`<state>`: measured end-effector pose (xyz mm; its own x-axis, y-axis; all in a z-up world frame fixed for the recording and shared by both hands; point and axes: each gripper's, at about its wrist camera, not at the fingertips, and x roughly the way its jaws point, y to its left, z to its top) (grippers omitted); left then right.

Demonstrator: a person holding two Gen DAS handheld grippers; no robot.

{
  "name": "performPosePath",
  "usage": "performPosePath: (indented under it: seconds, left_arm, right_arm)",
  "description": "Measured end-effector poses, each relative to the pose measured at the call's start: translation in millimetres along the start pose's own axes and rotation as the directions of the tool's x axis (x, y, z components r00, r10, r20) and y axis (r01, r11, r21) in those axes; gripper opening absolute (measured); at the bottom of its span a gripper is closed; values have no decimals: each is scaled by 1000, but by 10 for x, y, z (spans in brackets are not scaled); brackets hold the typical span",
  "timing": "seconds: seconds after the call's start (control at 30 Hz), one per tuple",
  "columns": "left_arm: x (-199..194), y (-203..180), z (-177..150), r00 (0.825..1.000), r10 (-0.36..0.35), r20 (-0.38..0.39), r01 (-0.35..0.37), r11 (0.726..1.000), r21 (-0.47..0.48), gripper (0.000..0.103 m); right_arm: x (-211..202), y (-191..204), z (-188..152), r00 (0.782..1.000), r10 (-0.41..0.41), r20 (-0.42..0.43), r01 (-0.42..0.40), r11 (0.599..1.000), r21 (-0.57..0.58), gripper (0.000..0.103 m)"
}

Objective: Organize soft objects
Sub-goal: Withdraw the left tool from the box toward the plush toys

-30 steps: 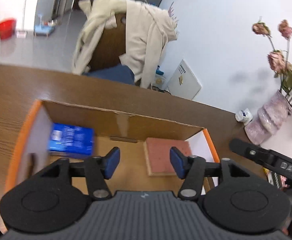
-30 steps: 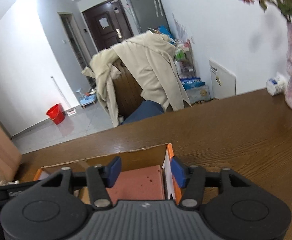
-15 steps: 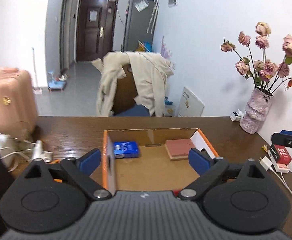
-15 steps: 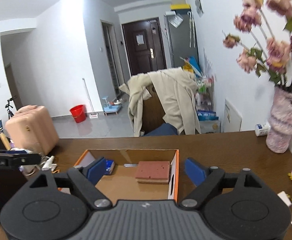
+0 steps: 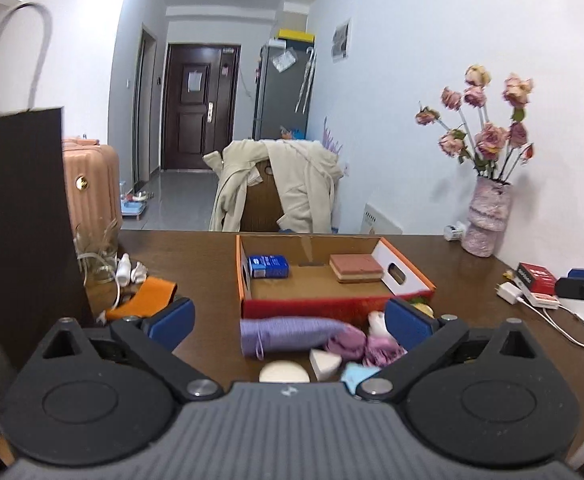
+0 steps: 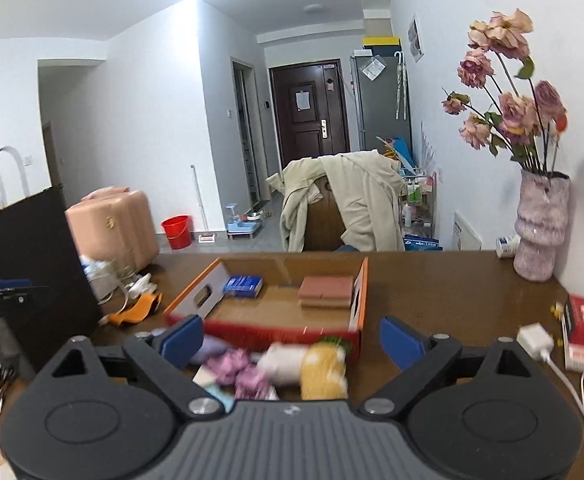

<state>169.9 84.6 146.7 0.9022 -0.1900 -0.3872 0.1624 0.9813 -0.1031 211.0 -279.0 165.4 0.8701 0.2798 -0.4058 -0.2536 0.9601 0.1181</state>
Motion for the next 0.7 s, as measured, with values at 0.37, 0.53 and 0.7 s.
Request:
performPosePath:
  seconds: [0.37, 0.53, 0.7]
  left_arm:
    - [-266, -196, -1089, 998, 60, -15, -58, 995, 87, 103]
    - [-48, -193, -1097, 996, 82, -48, -78, 994, 71, 103]
    - [184, -253, -1021, 996, 29, -80, -25, 999, 48, 103]
  right_arm:
    - [-400, 331, -1403, 984, -146, 106, 141, 988, 55, 103]
    - [-209, 350, -1505, 981, -186, 59, 186, 982, -8, 103]
    - [1, 309, -1533, 990, -144, 2, 144, 990, 9, 100]
